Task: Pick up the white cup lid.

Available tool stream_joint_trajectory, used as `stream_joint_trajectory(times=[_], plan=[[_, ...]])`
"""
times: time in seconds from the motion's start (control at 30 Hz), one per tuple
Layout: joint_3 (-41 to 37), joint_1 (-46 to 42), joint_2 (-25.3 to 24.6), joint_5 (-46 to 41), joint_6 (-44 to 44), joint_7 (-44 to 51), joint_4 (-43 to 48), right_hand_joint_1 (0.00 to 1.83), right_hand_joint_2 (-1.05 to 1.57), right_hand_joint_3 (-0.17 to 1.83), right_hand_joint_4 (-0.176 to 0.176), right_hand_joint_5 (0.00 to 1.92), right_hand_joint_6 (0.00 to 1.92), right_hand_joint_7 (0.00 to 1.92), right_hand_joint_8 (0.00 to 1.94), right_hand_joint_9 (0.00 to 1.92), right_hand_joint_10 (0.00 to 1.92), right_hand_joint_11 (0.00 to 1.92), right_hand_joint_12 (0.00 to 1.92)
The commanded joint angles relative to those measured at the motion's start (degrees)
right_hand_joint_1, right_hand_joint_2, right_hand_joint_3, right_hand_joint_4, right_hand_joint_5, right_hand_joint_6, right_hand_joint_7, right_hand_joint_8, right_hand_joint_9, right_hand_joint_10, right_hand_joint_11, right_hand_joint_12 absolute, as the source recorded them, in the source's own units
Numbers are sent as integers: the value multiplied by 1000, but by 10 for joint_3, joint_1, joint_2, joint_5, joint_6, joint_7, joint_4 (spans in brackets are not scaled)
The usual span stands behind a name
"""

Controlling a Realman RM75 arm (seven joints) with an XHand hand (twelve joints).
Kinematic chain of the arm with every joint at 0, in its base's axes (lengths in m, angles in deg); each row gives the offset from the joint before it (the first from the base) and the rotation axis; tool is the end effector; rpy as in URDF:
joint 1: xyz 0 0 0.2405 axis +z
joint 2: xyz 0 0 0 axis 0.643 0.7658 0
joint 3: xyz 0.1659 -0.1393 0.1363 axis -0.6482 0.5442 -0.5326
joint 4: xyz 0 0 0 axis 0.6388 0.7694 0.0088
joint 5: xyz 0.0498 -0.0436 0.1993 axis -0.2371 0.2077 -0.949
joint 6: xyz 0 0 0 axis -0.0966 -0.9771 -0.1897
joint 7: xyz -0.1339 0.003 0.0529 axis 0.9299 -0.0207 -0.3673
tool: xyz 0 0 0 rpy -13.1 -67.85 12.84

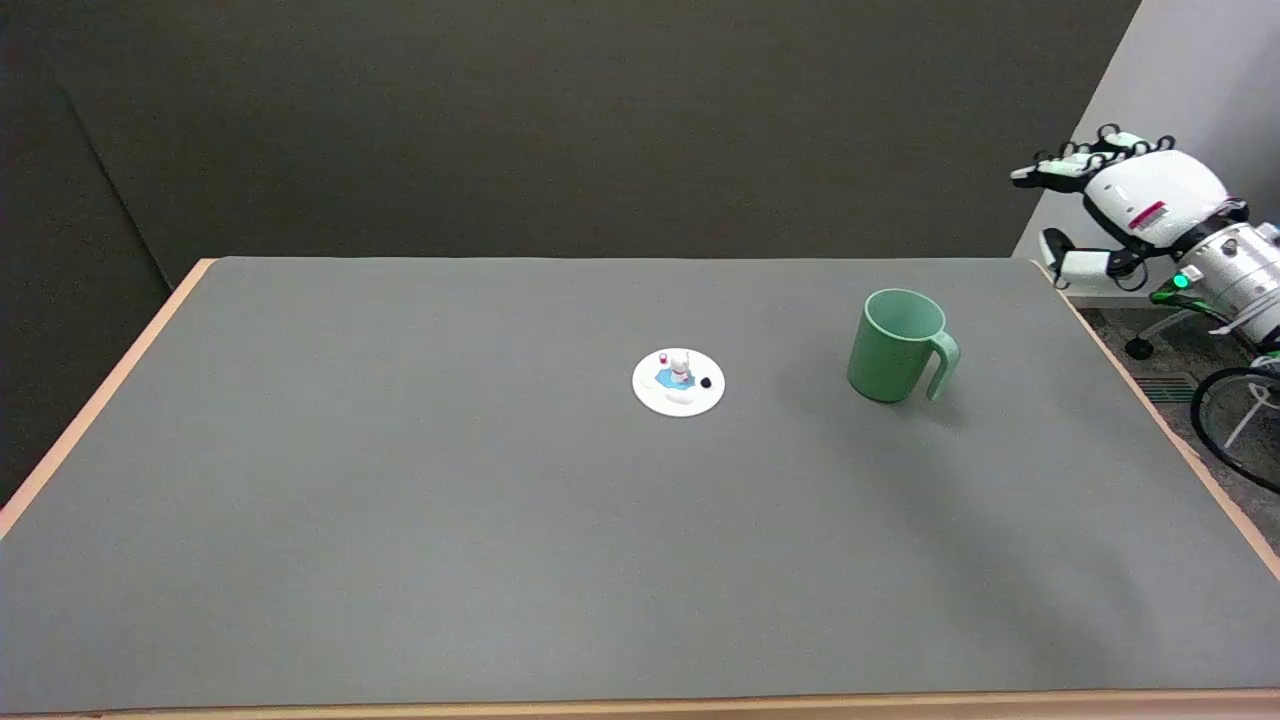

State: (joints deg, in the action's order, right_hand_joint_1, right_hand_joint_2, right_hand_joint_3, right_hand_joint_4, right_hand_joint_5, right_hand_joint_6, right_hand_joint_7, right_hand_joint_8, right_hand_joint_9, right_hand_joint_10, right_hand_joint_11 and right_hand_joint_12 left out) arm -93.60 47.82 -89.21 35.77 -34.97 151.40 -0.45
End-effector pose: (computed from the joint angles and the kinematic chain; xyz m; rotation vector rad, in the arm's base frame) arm -0.1637 -0.3029 0.6114 1.4722 0.3023 -0.0449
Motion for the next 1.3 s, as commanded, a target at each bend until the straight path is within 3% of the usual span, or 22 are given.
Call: stream_joint_trajectory(times=[0.03, 0.33, 0.4, 0.5, 0.83, 1.3], plan=[[74, -19, -4, -88, -51, -1, -120, 820, 904, 890, 56, 548, 190, 555, 189, 628, 197, 232, 877], [147, 18, -4, -137, -61, -1, -148, 823, 910, 872, 55, 547, 188, 563, 191, 658, 202, 222, 909], [157, 26, -5, -137, -63, -1, -152, 858, 829, 992, 52, 549, 187, 586, 150, 663, 205, 233, 877], [170, 37, -8, -137, -72, -1, -163, 860, 826, 996, 51, 551, 183, 594, 145, 670, 207, 223, 887], [234, 96, -54, -137, -81, -1, -162, 854, 827, 987, 52, 552, 181, 605, 148, 671, 209, 204, 901], [292, 130, -78, -137, -82, -5, -184, 811, 826, 966, 52, 561, 163, 640, 137, 678, 296, 89, 1031]])
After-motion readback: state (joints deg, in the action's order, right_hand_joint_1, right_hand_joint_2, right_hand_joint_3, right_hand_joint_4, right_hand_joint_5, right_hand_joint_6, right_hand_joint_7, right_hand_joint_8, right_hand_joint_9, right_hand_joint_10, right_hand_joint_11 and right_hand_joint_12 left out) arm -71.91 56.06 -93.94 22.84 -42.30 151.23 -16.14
